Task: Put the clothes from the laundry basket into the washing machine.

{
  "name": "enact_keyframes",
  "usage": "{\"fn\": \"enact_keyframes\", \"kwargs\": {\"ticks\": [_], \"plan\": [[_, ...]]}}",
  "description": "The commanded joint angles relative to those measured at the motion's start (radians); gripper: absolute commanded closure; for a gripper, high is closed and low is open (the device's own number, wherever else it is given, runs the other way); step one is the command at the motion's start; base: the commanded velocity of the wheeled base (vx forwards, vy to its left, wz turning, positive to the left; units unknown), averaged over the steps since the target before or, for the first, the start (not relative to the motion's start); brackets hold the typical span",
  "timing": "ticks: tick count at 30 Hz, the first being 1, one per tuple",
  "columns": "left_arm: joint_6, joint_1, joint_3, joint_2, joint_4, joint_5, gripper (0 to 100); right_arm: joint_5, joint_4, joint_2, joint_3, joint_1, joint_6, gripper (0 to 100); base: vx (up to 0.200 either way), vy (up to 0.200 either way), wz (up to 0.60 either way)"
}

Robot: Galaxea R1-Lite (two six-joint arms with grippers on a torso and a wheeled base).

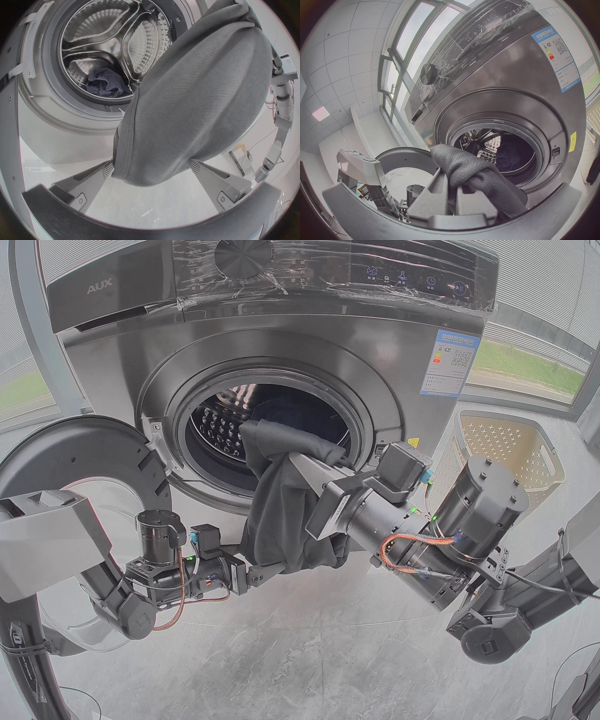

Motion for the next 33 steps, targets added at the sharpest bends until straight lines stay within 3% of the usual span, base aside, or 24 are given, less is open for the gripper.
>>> {"fn": "enact_keyframes", "kwargs": {"ticks": [1,9,10,19,22,29,33], "plan": [[-0.011,0.001,-0.028,0.042,-0.017,0.011,0,-0.001,-0.001,0.000,-0.001,0.002,0.000,100,0.000,0.000,0.00],[-0.017,-0.005,-0.036,0.041,-0.056,0.024,0,-0.001,0.000,-0.001,-0.001,-0.001,-0.002,100,0.000,0.000,0.00],[-0.017,-0.010,-0.027,0.035,-0.059,0.024,100,-0.001,-0.001,0.000,-0.001,-0.004,-0.002,100,0.000,0.000,0.00],[-0.026,-0.036,0.087,-0.123,-0.079,0.022,100,0.000,0.000,0.006,-0.001,-0.014,-0.003,100,0.000,0.000,0.00],[-0.046,-0.063,0.176,-0.223,-0.089,0.022,100,-0.001,0.008,0.009,-0.001,-0.027,-0.006,100,0.000,0.000,0.00],[-0.046,-0.154,0.357,-0.389,-0.134,0.025,100,-0.001,0.012,0.025,0.001,-0.056,-0.023,100,0.000,0.000,0.00],[-0.048,-0.184,0.384,-0.438,-0.145,0.070,100,-0.001,0.012,0.029,0.002,-0.062,-0.025,100,0.000,0.000,0.00]]}}
